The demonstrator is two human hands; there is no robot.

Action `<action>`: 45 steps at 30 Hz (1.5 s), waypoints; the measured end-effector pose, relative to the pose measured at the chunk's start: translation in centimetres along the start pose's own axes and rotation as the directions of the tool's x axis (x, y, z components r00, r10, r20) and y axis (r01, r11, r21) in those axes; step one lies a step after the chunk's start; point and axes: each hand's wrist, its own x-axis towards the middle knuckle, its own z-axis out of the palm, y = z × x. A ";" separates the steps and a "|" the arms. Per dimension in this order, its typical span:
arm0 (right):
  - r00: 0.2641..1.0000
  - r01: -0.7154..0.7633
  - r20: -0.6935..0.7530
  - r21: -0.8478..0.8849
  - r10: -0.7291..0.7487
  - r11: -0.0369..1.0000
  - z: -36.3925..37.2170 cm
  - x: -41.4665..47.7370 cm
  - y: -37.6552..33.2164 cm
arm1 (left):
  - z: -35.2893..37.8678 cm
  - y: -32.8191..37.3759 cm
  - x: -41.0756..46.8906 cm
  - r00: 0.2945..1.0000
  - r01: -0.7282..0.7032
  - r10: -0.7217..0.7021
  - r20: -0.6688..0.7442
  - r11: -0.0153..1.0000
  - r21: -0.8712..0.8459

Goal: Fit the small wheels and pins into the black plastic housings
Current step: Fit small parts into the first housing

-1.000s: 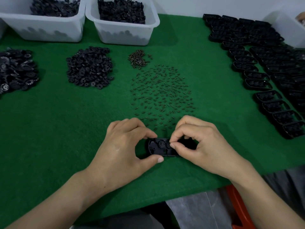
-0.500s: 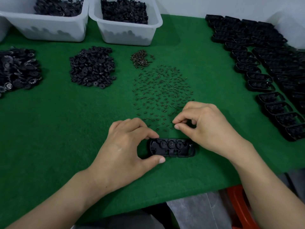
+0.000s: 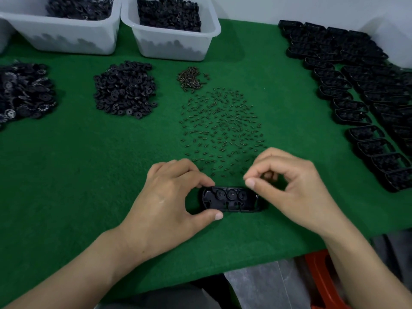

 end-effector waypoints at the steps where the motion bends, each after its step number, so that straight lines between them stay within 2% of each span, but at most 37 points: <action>1: 1.000 0.011 0.012 -0.011 -0.011 1.000 0.3 -0.5 0.1 | 0.0 0.0 0.0 1.000 0.000 0.000 0.001 1.000 0.002; 6: 0.997 0.078 -0.001 -0.110 -0.079 0.991 1.3 -1.6 0.8 | 0.0 0.1 0.0 1.000 -0.006 0.006 0.001 1.000 0.011; 11: 0.990 0.124 -0.048 -0.108 -0.129 0.986 1.4 -1.6 1.0 | 0.0 0.2 0.1 1.000 -0.001 0.001 -0.006 1.000 0.011; 23: 0.988 0.127 -0.063 -0.149 -0.138 0.981 1.6 -1.9 1.5 | 0.0 0.2 0.0 1.000 0.000 0.000 -0.010 1.000 0.019; 30: 0.993 0.099 -0.062 -0.082 -0.105 0.992 1.6 -1.8 1.6 | 0.0 0.3 0.1 1.000 -0.003 0.003 -0.008 1.000 0.020; 36: 0.996 0.007 -0.089 0.159 0.007 0.987 0.7 -1.9 1.7 | 0.0 0.1 0.1 1.000 -0.010 0.009 0.003 1.000 0.014; 39: 0.993 -0.031 -0.103 0.191 0.052 0.981 0.5 -2.2 2.1 | -0.1 0.1 0.0 1.000 -0.013 0.013 0.008 1.000 0.010; 41: 0.993 -0.006 -0.112 0.151 0.023 0.989 0.6 -2.4 2.1 | -0.1 0.1 0.0 1.000 -0.013 0.013 0.010 1.000 0.006; 45: 0.988 0.133 -0.085 0.008 -0.132 0.991 0.9 -2.7 1.8 | -0.2 0.1 -0.1 1.000 -0.001 0.001 -0.011 1.000 0.007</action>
